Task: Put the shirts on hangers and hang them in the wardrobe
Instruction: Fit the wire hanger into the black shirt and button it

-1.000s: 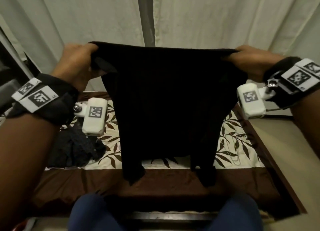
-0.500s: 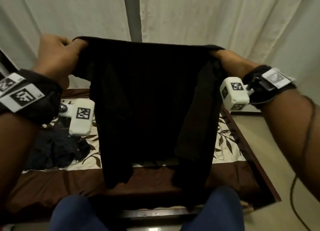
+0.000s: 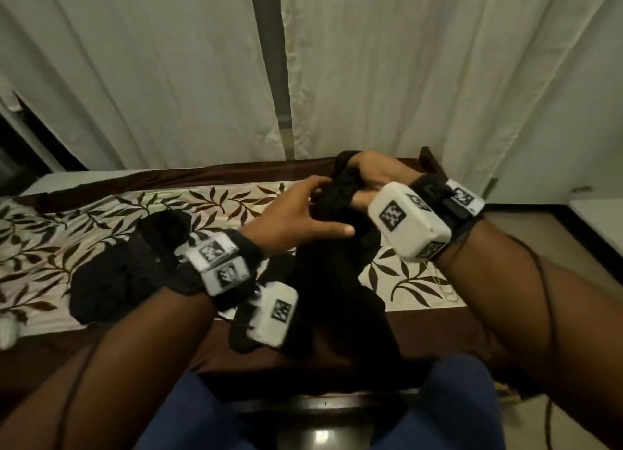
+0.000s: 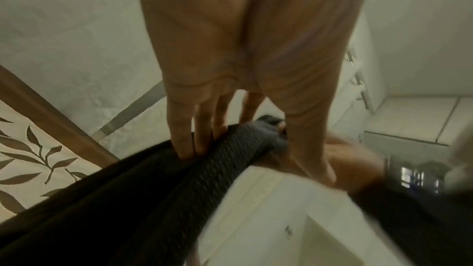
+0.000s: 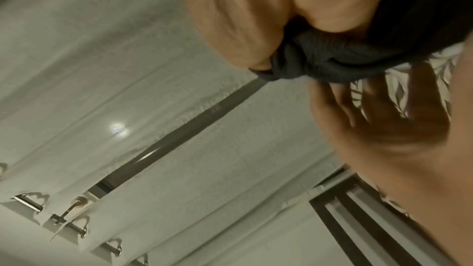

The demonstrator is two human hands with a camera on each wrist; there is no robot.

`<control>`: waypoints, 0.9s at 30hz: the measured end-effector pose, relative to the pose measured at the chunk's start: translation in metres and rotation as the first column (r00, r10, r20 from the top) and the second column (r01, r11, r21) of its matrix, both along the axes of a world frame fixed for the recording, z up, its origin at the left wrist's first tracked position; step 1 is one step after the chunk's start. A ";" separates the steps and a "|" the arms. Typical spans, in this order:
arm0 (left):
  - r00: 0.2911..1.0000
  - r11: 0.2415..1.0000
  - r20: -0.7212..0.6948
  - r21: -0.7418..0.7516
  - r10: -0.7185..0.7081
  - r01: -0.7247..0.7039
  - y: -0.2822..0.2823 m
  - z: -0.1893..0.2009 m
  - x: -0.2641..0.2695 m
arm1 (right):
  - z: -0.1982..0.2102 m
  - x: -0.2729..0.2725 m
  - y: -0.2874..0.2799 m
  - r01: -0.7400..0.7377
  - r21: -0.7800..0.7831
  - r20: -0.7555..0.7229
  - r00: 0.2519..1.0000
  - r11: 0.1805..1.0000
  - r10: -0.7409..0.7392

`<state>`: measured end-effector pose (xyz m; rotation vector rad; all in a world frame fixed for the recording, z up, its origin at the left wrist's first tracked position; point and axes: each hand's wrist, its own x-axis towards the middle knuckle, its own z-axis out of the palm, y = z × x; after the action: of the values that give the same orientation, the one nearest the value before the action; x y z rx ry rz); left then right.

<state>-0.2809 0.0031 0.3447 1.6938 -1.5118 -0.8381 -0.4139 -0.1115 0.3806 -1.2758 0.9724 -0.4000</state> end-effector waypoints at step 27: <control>0.967 0.973 -0.178 0.168 0.185 -0.155 -0.005 -0.022 0.026 | -0.011 -0.020 0.050 -0.133 0.588 0.519 0.819 0.798 -0.247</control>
<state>-0.2552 -0.0024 0.3222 1.7685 -1.1793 -1.0149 -0.4342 -0.0620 0.3692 -0.4723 0.5370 -0.4422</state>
